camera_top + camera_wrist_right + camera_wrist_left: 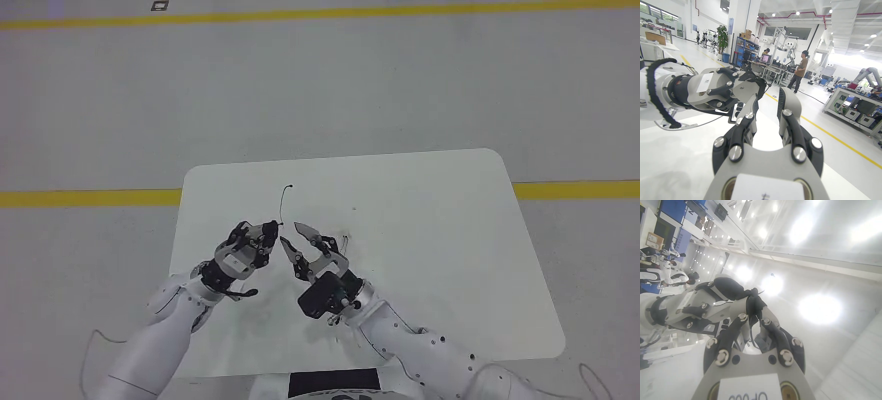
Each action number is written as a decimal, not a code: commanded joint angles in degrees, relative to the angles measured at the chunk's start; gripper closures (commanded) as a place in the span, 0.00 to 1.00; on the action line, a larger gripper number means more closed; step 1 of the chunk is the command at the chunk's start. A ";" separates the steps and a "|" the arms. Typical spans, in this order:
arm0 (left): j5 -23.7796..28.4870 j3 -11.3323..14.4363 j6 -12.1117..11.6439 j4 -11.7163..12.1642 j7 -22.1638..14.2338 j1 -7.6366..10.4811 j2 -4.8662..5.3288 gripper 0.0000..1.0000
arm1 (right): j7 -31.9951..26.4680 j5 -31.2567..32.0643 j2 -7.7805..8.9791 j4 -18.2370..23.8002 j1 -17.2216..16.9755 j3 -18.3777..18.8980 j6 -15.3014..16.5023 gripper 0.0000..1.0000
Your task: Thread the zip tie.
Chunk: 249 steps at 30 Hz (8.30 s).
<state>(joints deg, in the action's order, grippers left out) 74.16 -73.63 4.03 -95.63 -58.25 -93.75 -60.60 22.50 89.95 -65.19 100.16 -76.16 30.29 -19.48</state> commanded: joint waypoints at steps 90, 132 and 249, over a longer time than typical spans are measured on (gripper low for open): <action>0.11 -0.07 0.33 0.04 -0.08 -0.13 -0.14 1.00 | -1.23 0.00 0.80 -0.21 -2.06 2.94 0.00 1.00; 0.11 -0.07 0.33 0.04 -0.08 -0.13 -0.14 1.00 | -2.29 0.00 1.61 0.21 -3.77 3.86 0.00 1.00; 0.11 -0.07 0.33 0.04 -0.08 -0.13 -0.14 1.00 | -7.19 0.00 3.15 -0.50 -8.45 4.28 0.00 0.00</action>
<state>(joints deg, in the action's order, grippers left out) 74.28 -73.70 4.35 -95.59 -58.34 -93.87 -60.74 15.30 89.95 -62.04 99.70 -84.65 34.59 -19.48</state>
